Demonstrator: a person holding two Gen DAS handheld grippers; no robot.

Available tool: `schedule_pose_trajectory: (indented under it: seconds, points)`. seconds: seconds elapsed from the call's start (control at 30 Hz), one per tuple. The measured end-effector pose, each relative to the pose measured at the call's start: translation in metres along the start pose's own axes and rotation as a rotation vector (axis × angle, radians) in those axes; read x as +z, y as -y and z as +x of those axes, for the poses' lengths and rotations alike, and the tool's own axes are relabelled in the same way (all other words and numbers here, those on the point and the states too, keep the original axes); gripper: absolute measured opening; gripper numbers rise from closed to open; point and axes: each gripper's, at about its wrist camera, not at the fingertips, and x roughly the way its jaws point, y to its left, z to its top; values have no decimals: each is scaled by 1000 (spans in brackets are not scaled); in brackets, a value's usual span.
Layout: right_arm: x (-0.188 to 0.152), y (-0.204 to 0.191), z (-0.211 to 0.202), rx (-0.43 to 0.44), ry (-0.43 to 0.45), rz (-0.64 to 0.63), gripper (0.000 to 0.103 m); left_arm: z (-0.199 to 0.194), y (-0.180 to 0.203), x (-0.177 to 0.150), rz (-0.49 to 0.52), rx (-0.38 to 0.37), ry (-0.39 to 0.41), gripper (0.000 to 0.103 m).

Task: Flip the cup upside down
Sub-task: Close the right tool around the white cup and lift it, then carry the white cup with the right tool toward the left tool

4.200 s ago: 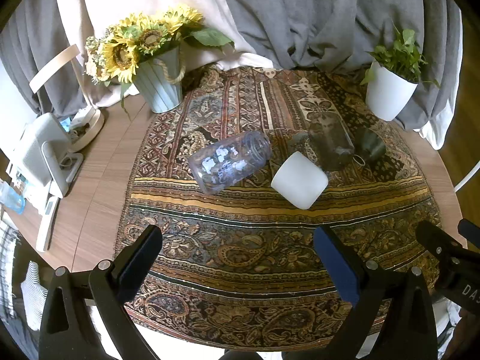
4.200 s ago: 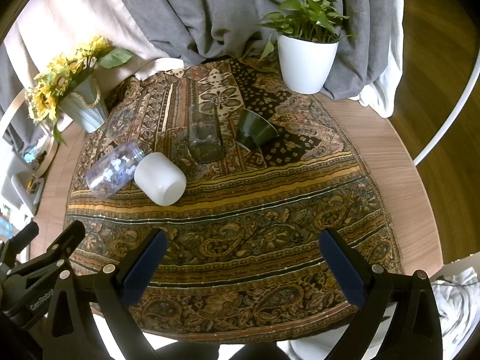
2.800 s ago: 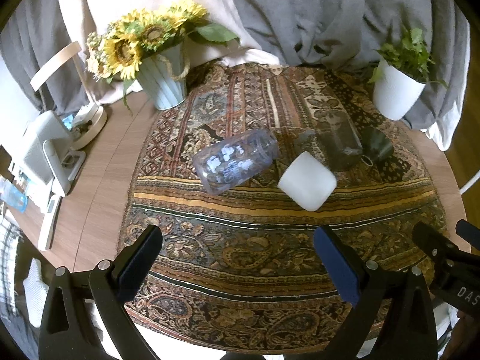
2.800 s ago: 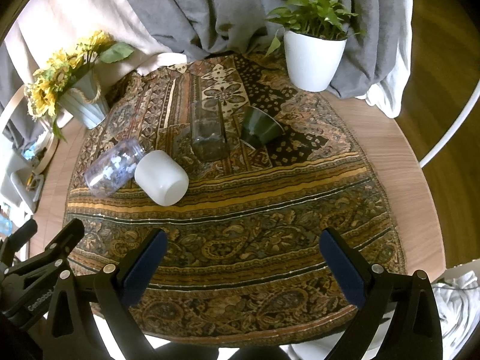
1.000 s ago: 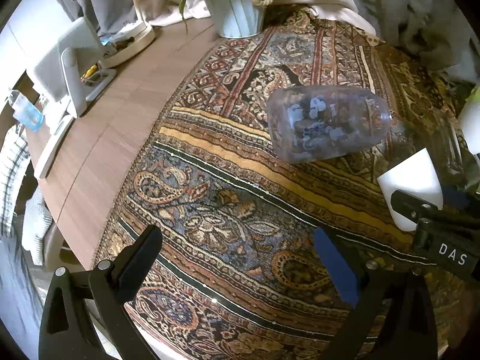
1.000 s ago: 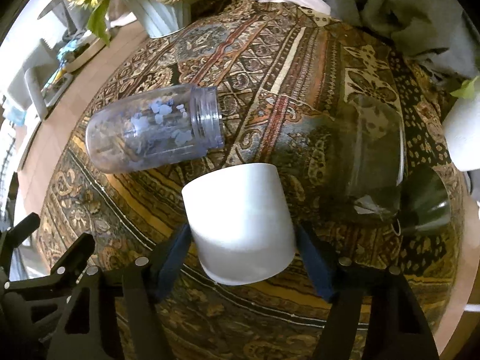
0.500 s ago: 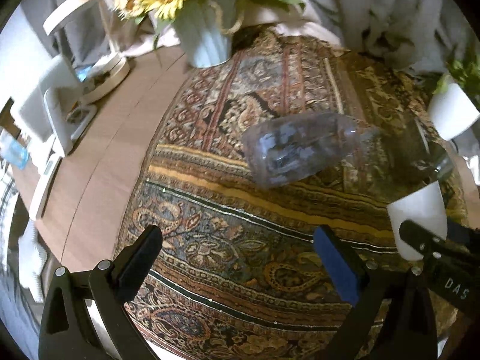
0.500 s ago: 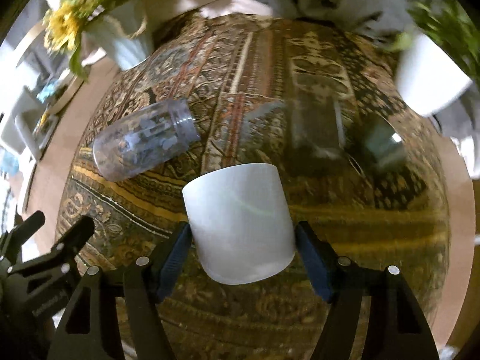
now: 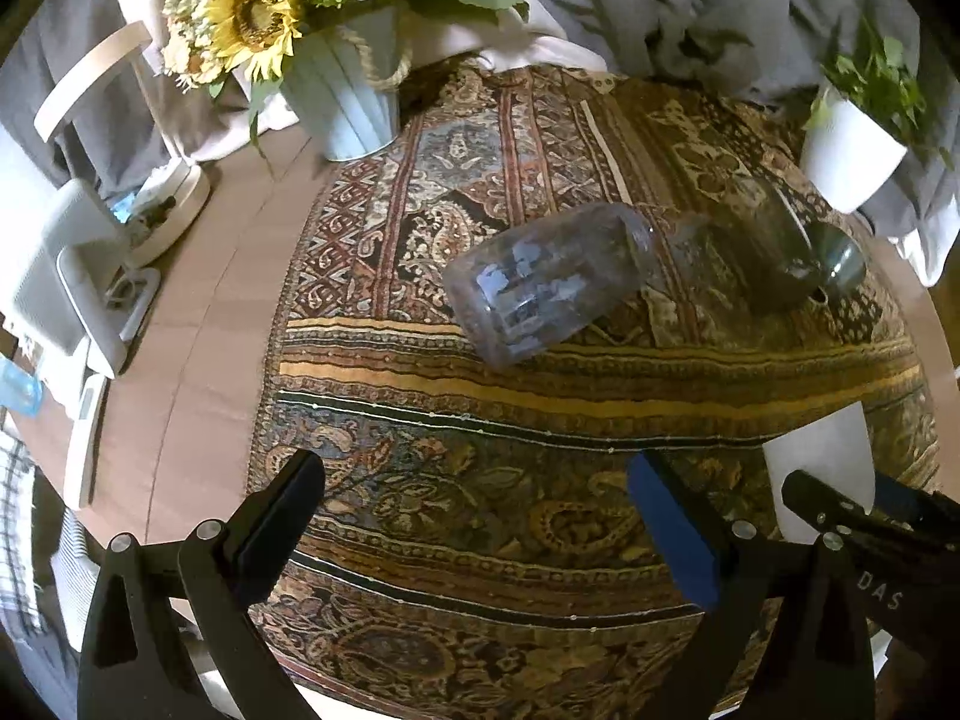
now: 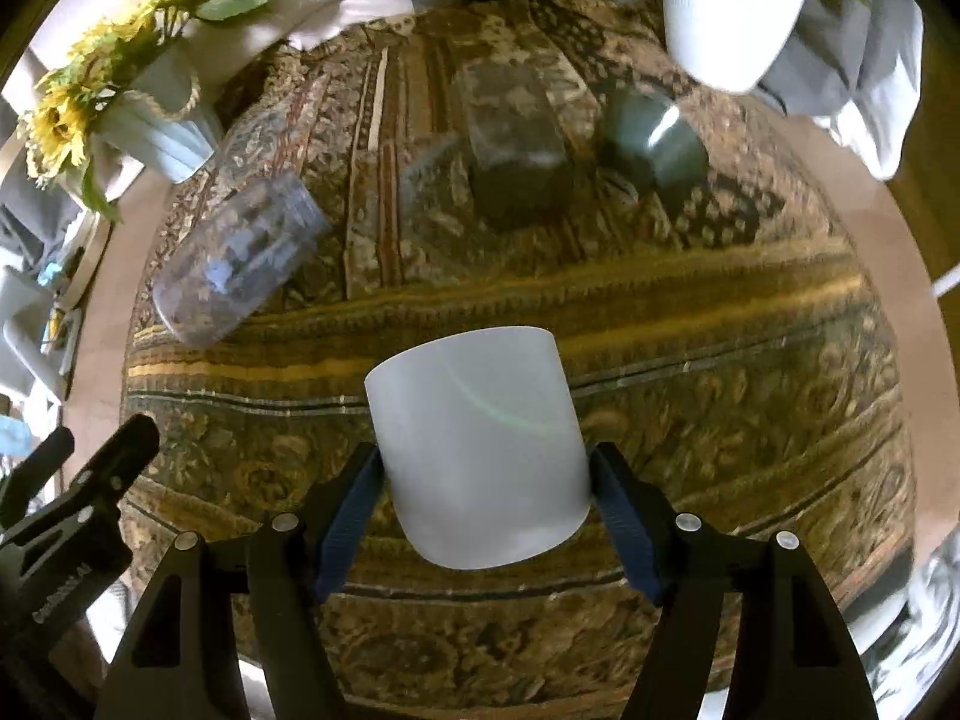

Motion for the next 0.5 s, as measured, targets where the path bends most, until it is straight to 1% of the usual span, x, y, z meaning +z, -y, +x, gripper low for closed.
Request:
schedule_pose_trajectory:
  seconds: [0.27, 0.5]
  points:
    - [-10, -2, 14, -31, 4, 34, 71, 10, 3, -5, 34, -5, -30, 103]
    - [-11, -2, 16, -32, 2, 34, 71, 14, 1, -8, 19, -10, -51, 103]
